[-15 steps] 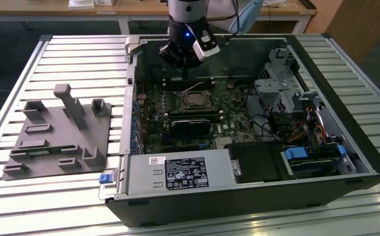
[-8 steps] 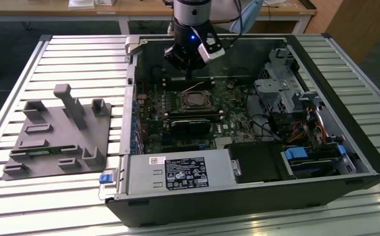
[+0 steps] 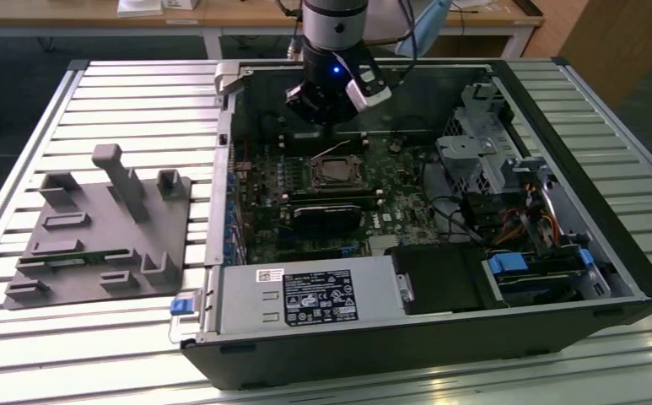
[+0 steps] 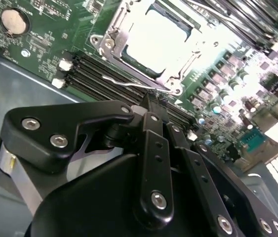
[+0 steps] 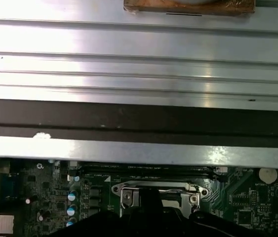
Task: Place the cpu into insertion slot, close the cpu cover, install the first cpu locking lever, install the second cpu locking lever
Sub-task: 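Install the first cpu locking lever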
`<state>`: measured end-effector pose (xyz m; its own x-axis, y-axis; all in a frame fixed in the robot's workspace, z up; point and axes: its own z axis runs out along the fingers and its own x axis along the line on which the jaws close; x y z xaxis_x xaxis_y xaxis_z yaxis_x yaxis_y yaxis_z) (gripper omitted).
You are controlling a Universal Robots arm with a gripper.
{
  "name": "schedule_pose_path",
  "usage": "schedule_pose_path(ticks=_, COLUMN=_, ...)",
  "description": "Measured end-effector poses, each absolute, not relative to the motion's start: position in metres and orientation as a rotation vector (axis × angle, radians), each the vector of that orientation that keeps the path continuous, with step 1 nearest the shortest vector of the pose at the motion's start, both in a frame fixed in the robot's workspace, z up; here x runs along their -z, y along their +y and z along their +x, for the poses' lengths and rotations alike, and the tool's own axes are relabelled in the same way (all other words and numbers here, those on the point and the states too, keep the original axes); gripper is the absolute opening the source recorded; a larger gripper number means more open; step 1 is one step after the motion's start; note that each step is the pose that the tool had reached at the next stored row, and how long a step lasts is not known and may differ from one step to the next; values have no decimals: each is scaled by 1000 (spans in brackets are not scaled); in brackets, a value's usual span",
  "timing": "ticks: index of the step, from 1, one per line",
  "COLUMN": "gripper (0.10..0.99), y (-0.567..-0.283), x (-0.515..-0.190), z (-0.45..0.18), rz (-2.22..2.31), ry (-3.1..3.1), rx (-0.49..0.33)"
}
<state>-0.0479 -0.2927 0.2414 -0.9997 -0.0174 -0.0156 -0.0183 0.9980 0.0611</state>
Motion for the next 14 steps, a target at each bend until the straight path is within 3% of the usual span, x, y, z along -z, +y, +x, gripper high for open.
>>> schedule_pose_path(ticks=14, gripper=106, y=-289, x=-231, z=-35, rz=-31, ry=3125, rx=-95)
